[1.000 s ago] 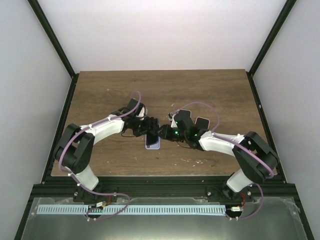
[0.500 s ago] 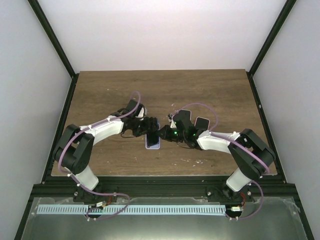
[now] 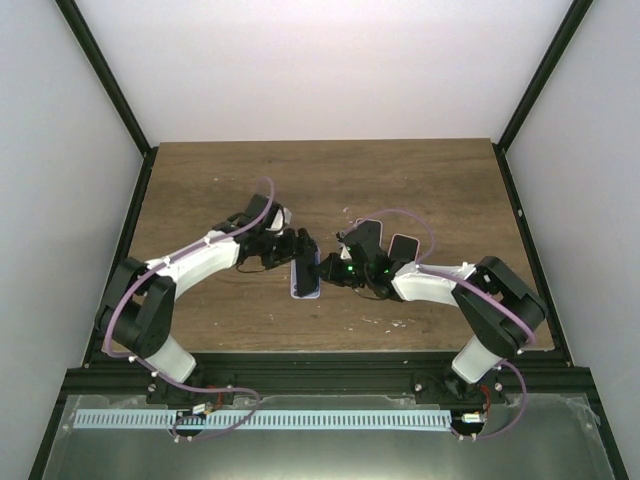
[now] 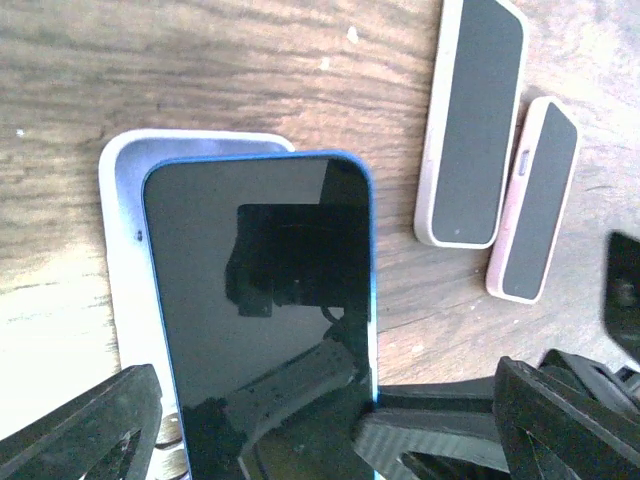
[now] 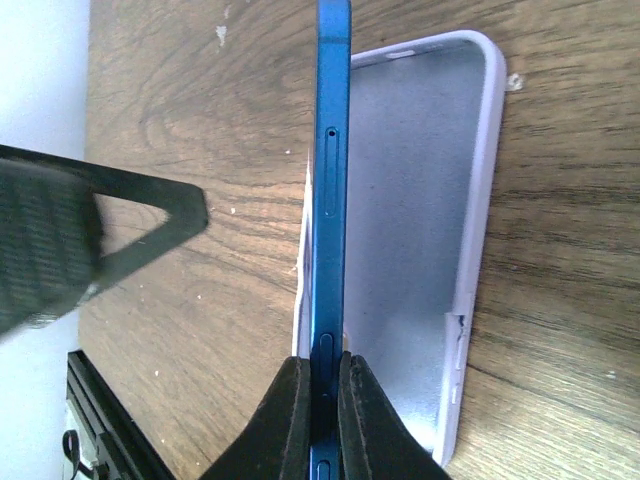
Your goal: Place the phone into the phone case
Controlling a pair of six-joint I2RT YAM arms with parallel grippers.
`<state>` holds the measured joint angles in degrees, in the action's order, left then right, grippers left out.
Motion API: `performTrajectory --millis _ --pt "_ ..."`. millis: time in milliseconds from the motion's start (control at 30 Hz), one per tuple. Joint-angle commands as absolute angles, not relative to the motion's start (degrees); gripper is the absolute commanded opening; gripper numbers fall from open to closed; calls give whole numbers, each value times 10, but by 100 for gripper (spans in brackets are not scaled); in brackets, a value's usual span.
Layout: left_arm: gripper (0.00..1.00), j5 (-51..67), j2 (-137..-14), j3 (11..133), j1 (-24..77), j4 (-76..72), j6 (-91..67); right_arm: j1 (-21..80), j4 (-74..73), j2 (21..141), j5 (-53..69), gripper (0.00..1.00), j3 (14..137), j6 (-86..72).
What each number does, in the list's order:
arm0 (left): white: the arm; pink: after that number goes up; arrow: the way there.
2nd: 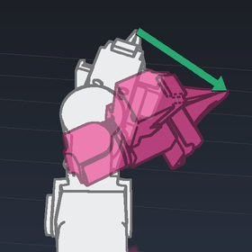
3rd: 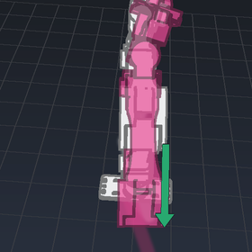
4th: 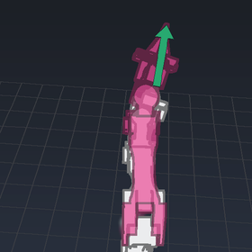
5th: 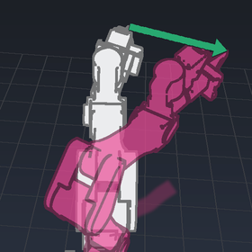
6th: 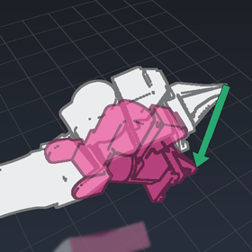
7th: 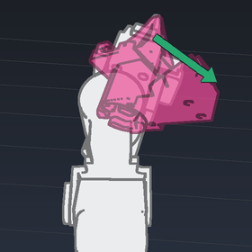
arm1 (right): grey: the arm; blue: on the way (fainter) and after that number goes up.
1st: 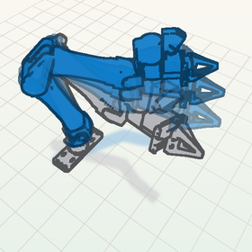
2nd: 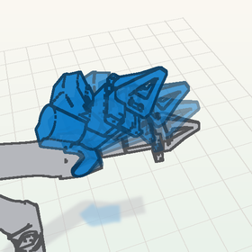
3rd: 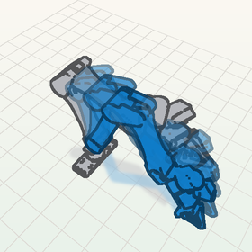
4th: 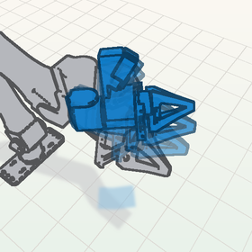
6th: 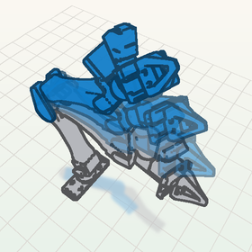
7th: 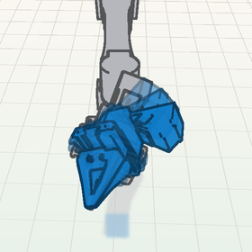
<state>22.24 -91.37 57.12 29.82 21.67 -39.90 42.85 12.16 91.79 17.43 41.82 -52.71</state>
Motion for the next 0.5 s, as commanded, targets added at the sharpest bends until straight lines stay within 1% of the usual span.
performTrajectory --millis 0,67,200,233,333,467 --pt "93 236 -900 587 283 228 -374 430 139 924 155 1 424 -534" --pt "91 221 -894 579 271 235 -368 430 139 923 147 1 424 -539" --pt "77 208 -883 551 243 225 -359 430 140 921 139 1 424 -553" --pt "76 209 -879 540 239 215 -357 430 140 924 139 1 424 -557" --pt "75 228 -879 508 236 167 -357 430 143 940 150 1 429 -563" --pt "75 251 -909 492 236 143 -354 430 143 967 165 1 439 -566"
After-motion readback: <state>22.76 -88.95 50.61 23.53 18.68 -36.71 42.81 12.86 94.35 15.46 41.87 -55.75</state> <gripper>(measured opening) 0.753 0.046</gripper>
